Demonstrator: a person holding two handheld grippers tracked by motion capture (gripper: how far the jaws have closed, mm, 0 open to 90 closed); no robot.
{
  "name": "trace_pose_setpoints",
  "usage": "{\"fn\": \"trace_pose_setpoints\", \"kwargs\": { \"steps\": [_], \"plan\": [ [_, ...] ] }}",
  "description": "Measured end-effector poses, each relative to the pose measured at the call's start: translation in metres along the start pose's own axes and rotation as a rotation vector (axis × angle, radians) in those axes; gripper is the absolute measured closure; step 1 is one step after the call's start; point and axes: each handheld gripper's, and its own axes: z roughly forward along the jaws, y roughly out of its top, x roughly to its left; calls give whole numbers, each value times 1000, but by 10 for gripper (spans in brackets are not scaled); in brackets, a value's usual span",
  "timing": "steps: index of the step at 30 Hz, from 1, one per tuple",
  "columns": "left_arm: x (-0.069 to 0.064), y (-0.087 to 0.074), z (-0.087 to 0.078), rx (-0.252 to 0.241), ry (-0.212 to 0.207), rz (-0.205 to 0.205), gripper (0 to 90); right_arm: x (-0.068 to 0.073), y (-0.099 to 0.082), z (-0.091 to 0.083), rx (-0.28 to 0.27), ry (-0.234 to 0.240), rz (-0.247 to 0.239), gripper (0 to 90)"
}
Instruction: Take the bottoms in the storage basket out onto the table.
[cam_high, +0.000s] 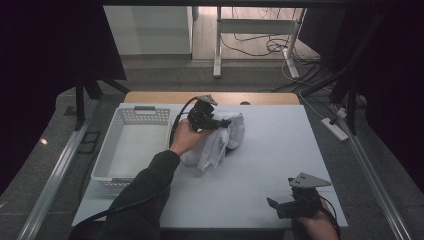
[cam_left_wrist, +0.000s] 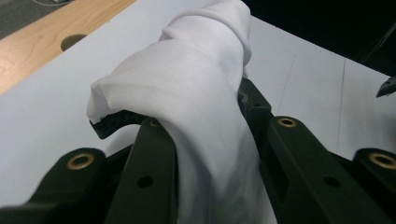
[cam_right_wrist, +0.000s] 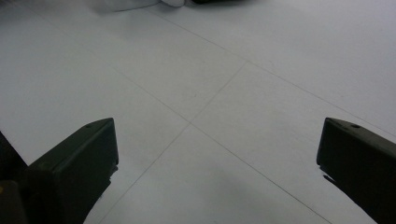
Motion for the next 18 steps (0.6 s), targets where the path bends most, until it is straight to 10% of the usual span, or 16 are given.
{"fn": "trace_pose_setpoints", "kwargs": {
  "steps": [18],
  "plan": [
    [2, -16, 21, 53, 32, -9, 719, 0, 0, 0, -1, 0, -1, 0]
  ]
}}
